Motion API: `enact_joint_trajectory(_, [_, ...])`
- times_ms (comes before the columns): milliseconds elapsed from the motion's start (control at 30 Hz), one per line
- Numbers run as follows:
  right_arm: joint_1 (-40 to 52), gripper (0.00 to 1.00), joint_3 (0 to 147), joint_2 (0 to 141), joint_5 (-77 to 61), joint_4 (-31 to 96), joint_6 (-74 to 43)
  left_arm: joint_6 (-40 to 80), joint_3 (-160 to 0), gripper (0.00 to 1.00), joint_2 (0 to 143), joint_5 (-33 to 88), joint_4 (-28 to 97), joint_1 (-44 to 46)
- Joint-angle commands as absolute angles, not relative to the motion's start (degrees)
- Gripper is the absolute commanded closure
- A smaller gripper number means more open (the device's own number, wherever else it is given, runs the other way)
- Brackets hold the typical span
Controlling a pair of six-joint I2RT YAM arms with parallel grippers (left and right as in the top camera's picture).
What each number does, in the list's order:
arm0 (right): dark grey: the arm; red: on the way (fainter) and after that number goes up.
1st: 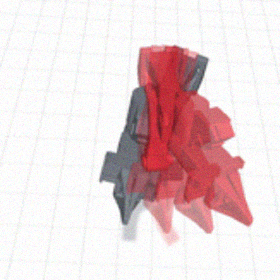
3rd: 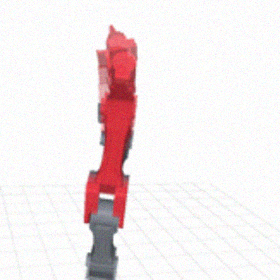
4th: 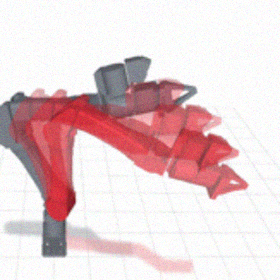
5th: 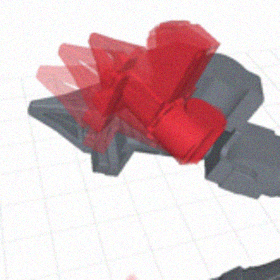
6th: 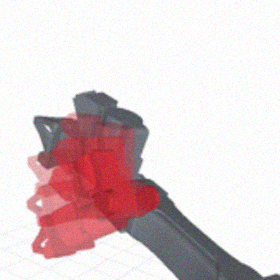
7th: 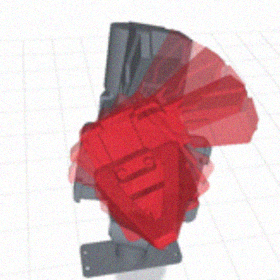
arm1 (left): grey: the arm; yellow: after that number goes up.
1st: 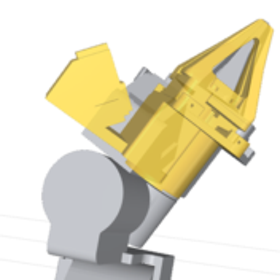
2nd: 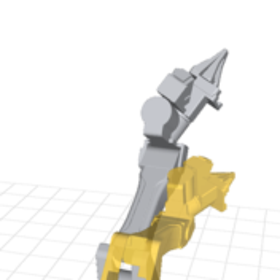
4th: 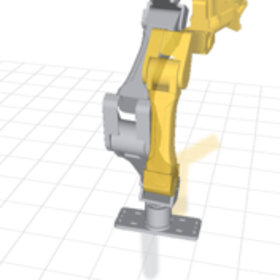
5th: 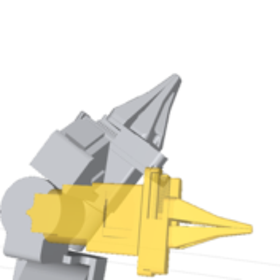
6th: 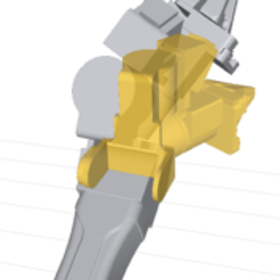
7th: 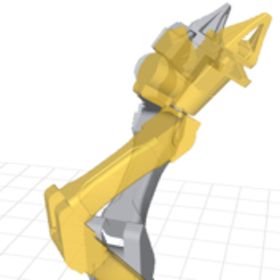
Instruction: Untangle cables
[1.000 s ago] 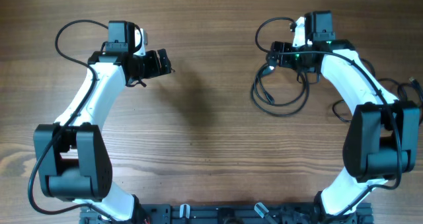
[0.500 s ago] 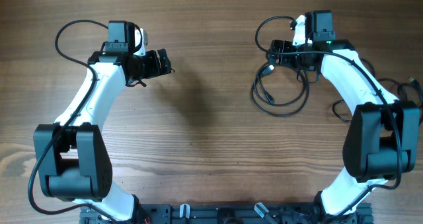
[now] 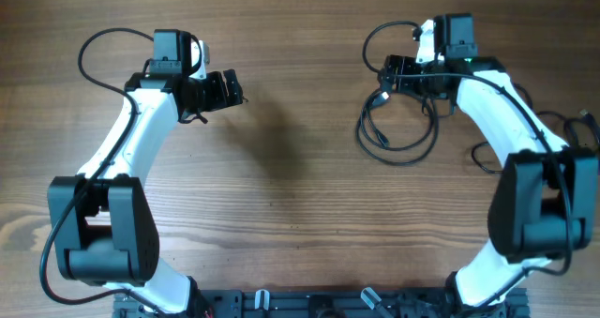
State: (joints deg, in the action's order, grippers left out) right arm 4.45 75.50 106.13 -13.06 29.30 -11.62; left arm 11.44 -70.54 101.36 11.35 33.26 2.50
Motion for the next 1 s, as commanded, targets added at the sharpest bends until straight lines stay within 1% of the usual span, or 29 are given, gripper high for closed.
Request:
enact_joint_trajectory(0, [4.54,0.00,75.83,96.49,-13.63,29.02,-10.68,11.14,-69.95,0.00,102.10,10.83,33.06,2.50])
enact_joint_trajectory(267, [4.54,0.00,75.83,76.16,-13.63,29.19,-10.66,11.16,-69.95,0.00,102.10,10.83,33.06,2.50])
enact_joint_trajectory(667, [4.54,0.00,75.77,51.81,-13.63,31.57,-10.63,11.14,-69.95,0.00,102.13,10.83,33.06,2.50])
enact_joint_trajectory(767, [4.54,0.00,75.77,48.05,-13.63,32.23,-10.66,11.14,-69.95,0.00,102.13,10.83,33.06,2.50])
enact_joint_trajectory(867, [4.54,0.00,75.77,47.13,-13.63,35.33,-10.66,11.14,-69.95,0.00,102.13,10.83,33.06,2.50])
enact_joint_trajectory(967, [4.54,0.00,75.42,48.58,-13.63,42.37,-10.66,11.16,-69.95,0.00,102.13,10.83,33.08,2.50])
